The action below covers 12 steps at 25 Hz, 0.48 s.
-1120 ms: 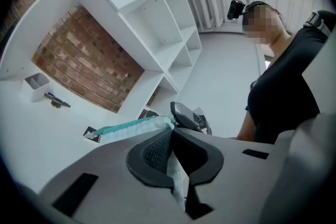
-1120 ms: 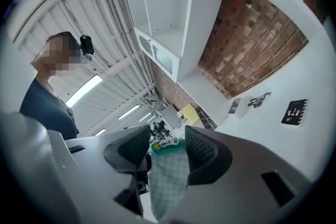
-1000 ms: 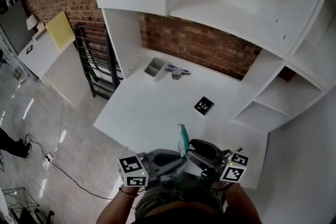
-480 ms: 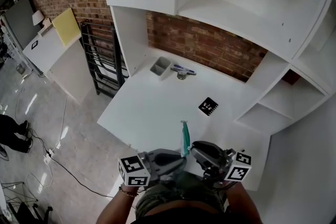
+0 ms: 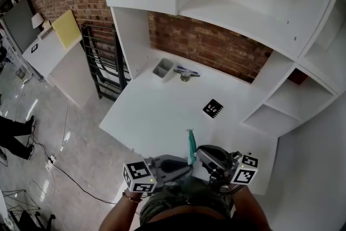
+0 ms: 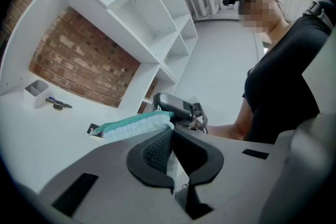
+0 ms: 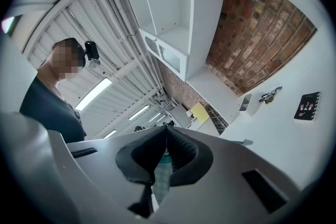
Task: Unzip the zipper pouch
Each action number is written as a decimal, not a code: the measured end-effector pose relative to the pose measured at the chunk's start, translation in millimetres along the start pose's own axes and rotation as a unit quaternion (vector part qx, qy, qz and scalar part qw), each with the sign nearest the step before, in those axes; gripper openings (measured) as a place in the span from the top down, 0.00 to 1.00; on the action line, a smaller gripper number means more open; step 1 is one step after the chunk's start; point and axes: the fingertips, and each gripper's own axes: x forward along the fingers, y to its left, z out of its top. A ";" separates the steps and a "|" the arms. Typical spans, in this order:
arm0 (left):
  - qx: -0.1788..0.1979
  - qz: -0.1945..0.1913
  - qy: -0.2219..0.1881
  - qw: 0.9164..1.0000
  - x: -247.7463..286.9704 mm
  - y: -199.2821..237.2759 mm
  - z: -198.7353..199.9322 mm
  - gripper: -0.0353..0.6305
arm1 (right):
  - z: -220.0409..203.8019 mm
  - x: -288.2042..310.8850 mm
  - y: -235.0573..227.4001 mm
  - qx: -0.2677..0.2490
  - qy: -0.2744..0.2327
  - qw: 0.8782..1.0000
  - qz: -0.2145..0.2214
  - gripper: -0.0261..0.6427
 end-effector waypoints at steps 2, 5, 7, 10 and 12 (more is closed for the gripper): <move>0.003 -0.002 0.005 1.000 1.6 -1.5 -1.0 0.94 | 1.1 -0.8 0.8 -0.007 0.002 1.000 -0.001 0.96; 0.008 -0.008 0.012 1.000 3.2 -4.7 -0.3 0.94 | 3.1 -0.9 -0.3 -0.018 0.003 1.000 -0.014 0.96; 0.016 -0.014 0.024 0.999 6.0 -7.0 -3.1 0.94 | 0.9 -1.3 -4.2 -0.027 0.010 0.999 -0.026 0.96; 0.022 -0.026 0.037 0.999 10.7 -11.6 -8.6 0.94 | -2.3 -3.1 -16.1 -0.033 0.017 0.998 -0.054 0.96; 0.020 -0.030 0.038 0.999 12.2 -13.0 -9.8 0.94 | -0.8 -5.8 -22.4 -0.028 0.013 0.998 -0.063 0.96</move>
